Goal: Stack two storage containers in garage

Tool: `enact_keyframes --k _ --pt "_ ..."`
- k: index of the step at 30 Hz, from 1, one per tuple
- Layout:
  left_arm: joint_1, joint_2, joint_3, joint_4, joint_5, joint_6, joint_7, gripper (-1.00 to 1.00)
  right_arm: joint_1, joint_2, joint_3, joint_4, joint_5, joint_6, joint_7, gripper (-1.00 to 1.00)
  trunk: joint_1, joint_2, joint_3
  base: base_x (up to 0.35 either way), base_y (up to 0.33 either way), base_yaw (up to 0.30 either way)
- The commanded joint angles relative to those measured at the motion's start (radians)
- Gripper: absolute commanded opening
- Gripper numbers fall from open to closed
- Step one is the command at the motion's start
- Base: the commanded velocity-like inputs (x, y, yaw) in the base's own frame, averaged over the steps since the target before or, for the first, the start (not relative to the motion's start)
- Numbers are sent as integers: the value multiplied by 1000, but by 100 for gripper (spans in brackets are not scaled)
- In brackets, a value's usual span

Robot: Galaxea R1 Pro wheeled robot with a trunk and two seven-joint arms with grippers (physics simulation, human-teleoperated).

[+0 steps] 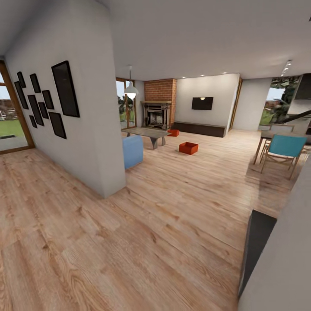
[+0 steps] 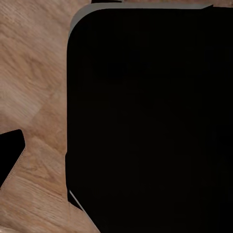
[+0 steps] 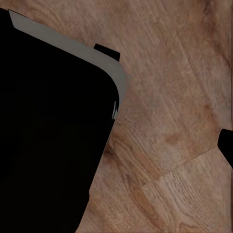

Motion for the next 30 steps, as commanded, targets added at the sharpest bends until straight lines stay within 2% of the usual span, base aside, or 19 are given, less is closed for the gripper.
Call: enact_keyframes --k 1,30 --pt "0 0 1 0 6 -1 0 100 -1 0 8 2 -9 -5 0 100 1 0 -1 322 0 0" --pt "0 3 1 0 6 -1 0 100 -1 0 8 2 -8 -5 0 100 1 0 -1 322 0 0"
